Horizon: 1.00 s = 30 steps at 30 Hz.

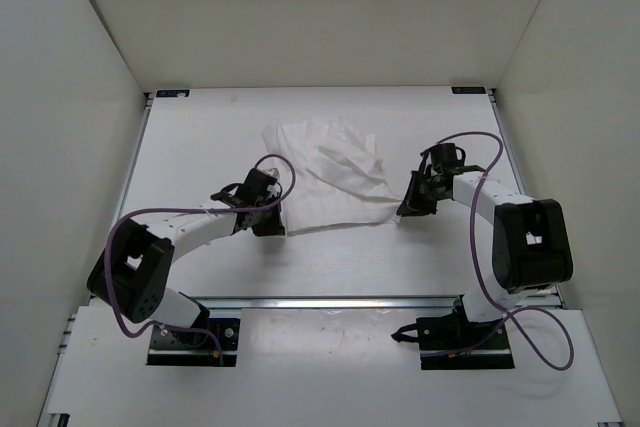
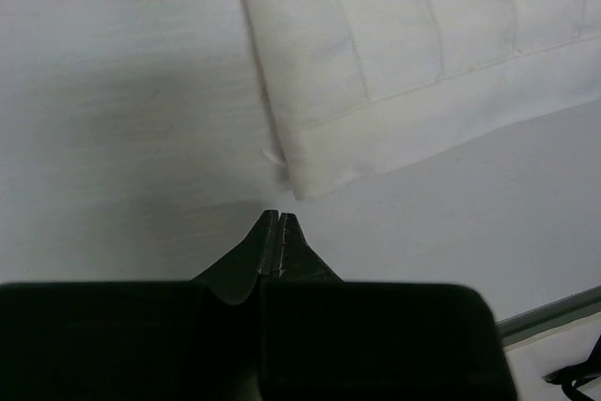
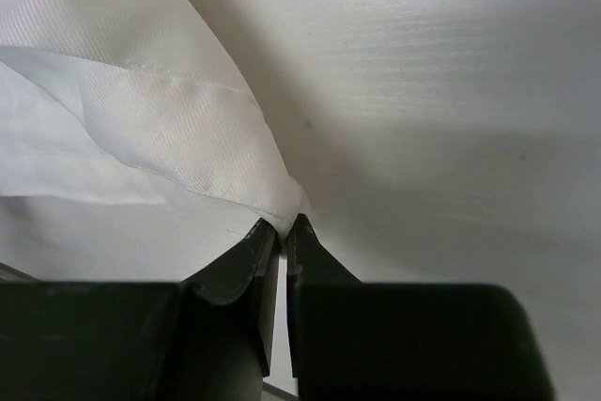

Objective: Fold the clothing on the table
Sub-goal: Move the skirt to the center of the board, then flatten the skirt out

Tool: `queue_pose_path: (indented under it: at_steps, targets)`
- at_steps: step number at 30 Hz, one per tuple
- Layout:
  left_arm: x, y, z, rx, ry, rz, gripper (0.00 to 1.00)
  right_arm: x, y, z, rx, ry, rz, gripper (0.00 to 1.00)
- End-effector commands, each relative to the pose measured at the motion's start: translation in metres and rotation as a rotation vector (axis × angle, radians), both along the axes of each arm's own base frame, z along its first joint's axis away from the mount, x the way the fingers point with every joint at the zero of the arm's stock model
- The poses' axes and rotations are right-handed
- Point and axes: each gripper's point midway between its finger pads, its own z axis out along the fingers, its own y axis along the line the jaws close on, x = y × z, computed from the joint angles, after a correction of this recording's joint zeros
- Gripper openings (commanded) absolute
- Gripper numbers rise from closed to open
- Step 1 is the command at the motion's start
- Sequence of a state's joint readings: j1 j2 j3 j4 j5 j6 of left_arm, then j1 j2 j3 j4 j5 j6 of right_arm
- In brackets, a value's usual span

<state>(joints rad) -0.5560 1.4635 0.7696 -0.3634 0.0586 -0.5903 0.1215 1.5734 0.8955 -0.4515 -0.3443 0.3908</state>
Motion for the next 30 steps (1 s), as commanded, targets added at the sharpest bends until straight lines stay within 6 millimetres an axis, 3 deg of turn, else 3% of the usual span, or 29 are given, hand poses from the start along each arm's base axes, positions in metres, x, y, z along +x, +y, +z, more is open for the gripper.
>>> queue_pose_path:
  at_steps: [1, 8, 12, 17, 21, 27, 30]
  targets:
    - [-0.005, 0.007, 0.011, -0.042, -0.016, 0.0, 0.0, 0.022, 0.005, 0.015, 0.018, -0.093, 0.029, 0.0]
    - [-0.003, 0.008, 0.011, -0.067, -0.015, 0.013, 0.0, 0.011, 0.014, 0.01, 0.051, -0.079, 0.058, 0.0]
    - [0.007, 0.006, 0.017, -0.112, -0.043, 0.033, 0.0, 0.016, 0.019, 0.019, 0.046, -0.1, 0.076, 0.0]
    - [0.008, -0.003, 0.01, -0.16, -0.027, 0.035, 0.5, 0.013, 0.022, 0.017, 0.051, -0.087, 0.089, 0.0]
    - [0.008, -0.004, -0.005, -0.146, -0.003, 0.048, 0.74, 0.01, 0.026, 0.017, 0.044, -0.089, 0.108, 0.0]
    - [0.013, -0.004, -0.017, -0.147, 0.0, 0.076, 0.72, 0.008, 0.028, 0.019, 0.05, -0.092, 0.105, 0.0]
    - [0.018, -0.004, -0.02, -0.143, -0.005, 0.097, 0.58, 0.006, 0.028, 0.018, 0.05, -0.091, 0.11, 0.0]
